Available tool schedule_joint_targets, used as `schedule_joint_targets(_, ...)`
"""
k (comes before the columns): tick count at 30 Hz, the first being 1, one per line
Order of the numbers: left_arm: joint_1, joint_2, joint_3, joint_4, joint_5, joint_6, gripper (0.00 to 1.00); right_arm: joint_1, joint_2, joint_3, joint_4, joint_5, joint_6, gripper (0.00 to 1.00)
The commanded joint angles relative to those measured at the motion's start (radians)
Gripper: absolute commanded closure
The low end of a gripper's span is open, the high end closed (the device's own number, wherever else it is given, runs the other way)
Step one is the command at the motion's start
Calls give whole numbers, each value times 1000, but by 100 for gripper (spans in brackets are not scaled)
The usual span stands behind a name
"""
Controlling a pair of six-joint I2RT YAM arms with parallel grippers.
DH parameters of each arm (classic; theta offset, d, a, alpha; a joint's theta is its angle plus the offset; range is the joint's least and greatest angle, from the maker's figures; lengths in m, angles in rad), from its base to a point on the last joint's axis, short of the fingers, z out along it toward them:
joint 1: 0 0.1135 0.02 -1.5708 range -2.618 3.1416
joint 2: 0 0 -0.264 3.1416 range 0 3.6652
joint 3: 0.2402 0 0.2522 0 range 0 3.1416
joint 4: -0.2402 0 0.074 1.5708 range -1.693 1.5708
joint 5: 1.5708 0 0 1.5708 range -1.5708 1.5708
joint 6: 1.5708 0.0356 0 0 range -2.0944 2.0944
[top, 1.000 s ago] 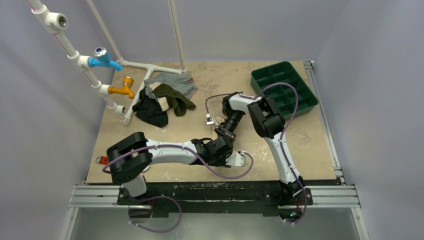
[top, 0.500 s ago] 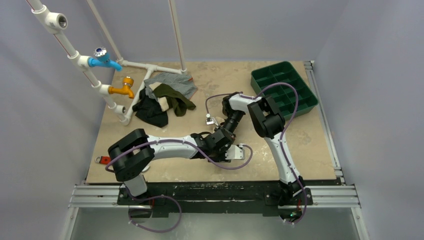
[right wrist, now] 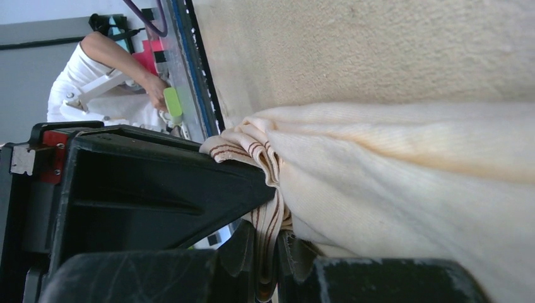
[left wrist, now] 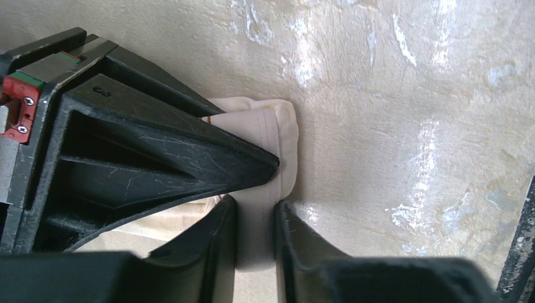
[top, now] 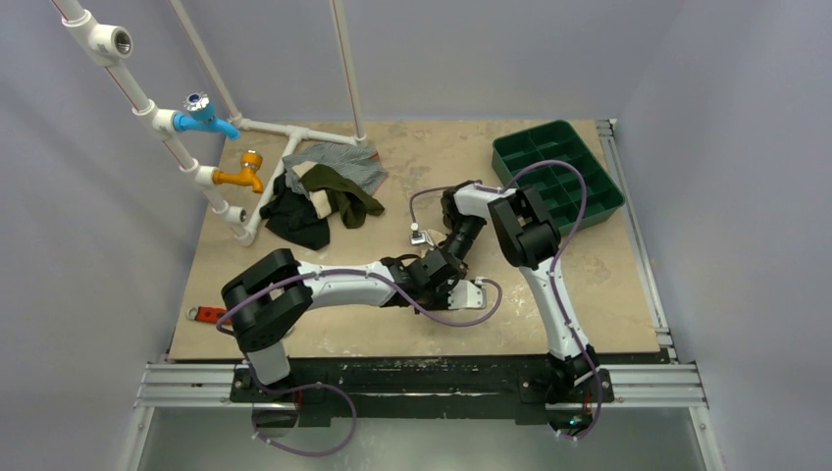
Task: Roll the underwear
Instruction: Roll the underwear to the center of the board.
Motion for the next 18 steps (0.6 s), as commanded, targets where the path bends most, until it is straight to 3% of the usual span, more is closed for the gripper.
schedule_joint_targets(1, 6, 89, -2, -69, 119, -36, 87, -7, 43, 6, 178, 161, -81, 96)
schedule_joint_targets(4, 11, 109, 20, -93, 148, -36, 100, -8, 46, 7, 176, 162, -81, 94)
schedule_joint_targets(12, 61, 135, 80, -199, 273, -40, 100, -20, 18, 1, 202, 173, -50, 78)
schedule_joint_targets(18, 62, 129, 64, -183, 290, -32, 100, -41, -1, -2, 207, 171, -37, 68)
